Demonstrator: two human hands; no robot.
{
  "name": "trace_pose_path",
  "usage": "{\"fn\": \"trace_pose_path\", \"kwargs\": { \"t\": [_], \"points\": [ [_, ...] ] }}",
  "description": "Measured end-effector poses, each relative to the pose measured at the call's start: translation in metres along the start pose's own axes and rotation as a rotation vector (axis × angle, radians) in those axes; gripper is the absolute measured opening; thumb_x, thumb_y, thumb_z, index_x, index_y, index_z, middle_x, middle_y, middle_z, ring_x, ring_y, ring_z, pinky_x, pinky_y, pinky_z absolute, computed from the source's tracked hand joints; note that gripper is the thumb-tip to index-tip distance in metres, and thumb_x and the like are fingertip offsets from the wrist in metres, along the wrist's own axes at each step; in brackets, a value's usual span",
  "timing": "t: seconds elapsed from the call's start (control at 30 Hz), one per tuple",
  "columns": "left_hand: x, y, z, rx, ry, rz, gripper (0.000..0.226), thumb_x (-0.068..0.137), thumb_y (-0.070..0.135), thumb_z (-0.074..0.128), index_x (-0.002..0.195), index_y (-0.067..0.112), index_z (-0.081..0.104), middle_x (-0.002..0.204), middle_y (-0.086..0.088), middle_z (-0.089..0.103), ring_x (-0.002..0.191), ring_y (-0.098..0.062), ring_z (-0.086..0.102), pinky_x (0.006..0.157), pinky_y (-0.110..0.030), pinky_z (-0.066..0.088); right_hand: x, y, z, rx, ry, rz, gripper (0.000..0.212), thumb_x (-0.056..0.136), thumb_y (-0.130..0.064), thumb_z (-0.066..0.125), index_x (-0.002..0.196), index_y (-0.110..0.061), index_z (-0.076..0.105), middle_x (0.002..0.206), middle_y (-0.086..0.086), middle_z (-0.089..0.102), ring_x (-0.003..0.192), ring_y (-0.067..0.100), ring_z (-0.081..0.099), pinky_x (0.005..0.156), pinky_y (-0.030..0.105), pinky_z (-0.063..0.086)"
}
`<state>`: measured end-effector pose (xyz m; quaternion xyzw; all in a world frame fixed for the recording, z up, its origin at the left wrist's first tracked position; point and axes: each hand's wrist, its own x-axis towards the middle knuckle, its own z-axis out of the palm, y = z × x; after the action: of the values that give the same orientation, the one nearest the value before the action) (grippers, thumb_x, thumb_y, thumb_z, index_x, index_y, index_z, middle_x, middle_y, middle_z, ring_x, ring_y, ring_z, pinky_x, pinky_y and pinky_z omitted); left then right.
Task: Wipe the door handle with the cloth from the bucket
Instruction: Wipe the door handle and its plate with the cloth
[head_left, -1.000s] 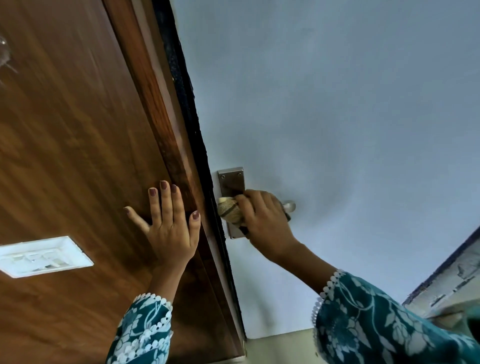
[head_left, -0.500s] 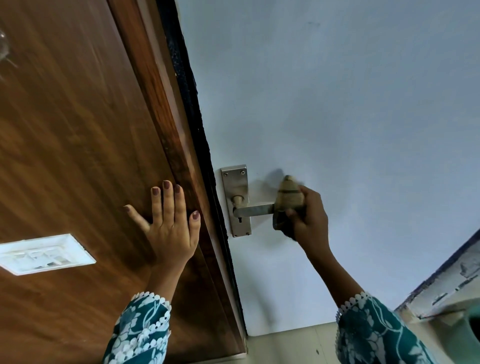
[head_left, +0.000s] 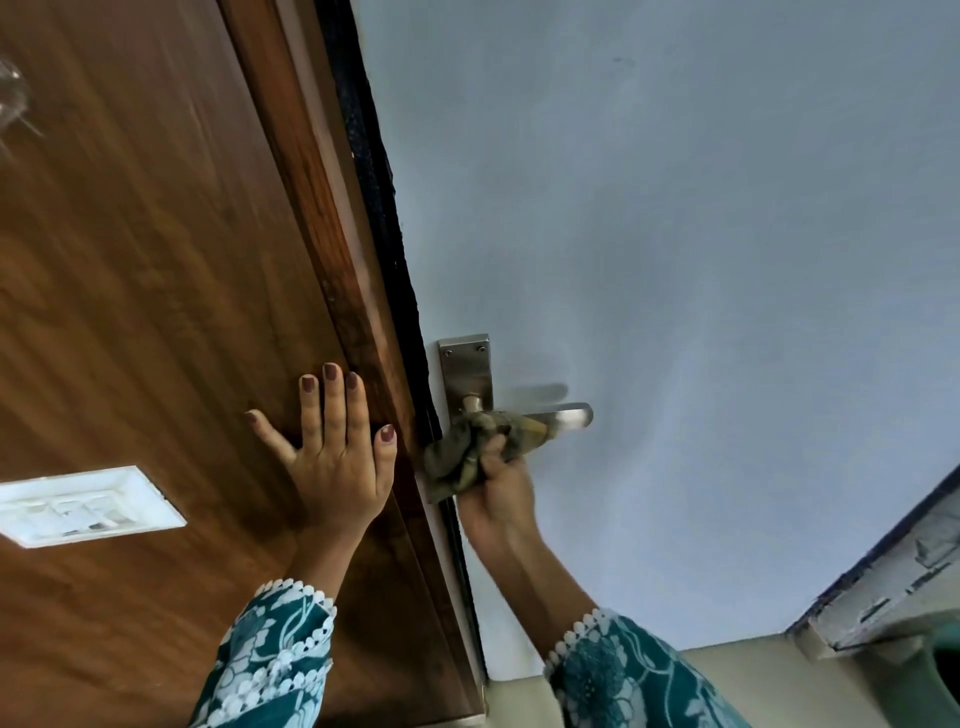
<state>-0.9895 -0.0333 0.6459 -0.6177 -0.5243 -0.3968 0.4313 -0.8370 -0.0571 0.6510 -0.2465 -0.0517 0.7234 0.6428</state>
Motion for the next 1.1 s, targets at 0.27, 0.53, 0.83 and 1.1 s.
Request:
{"fn": "trace_pose_path", "kwargs": {
  "t": [0.27,0.53,0.83,1.1],
  "points": [
    [-0.002,-0.003,-0.001,-0.011,0.000,0.018,0.057,0.100,0.037,0.025,0.150,0.013,0.012,0.161,0.004,-0.003,0.146,-0.018,0.001,0.110,-0.060,-0.008,0.004,-0.059,-0.019,-0.152,-0.004,-0.128,0.035,0.096,-0.011,0.038,0.126,0.007,0.041,0.113,0.029,0.049,0.108,0.043,0.049,0.097,0.058,0.032],
    [-0.002,-0.002,0.005,-0.013,0.057,0.020,0.057,0.099,0.037,0.023,0.150,0.014,0.013,0.161,0.004,0.000,0.146,-0.018,0.003,0.111,-0.059,-0.007,0.013,-0.065,-0.026,-0.156,0.044,-0.214,0.022,0.100,-0.011,0.035,0.117,-0.006,0.049,0.099,0.010,0.059,0.096,0.025,0.058,0.095,0.045,0.045],
    [-0.001,-0.001,0.003,-0.022,0.062,0.023,0.057,0.099,0.036,0.024,0.150,0.013,0.012,0.161,0.004,-0.001,0.146,-0.018,0.003,0.111,-0.058,-0.008,0.004,-0.012,0.004,-0.033,0.030,-0.077,0.039,0.100,-0.009,0.034,0.139,-0.006,0.036,0.130,0.017,0.053,0.115,0.027,0.055,0.086,0.035,0.051],
    [-0.001,-0.002,0.002,0.003,0.028,0.017,0.055,0.100,0.035,0.024,0.149,0.013,0.015,0.161,0.004,0.001,0.146,-0.018,0.004,0.111,-0.059,-0.007,-0.002,0.000,0.012,-0.118,-0.024,0.089,0.028,0.098,-0.004,0.039,0.124,-0.004,0.050,0.107,0.011,0.064,0.098,0.023,0.063,0.068,0.032,0.059]
  ]
}}
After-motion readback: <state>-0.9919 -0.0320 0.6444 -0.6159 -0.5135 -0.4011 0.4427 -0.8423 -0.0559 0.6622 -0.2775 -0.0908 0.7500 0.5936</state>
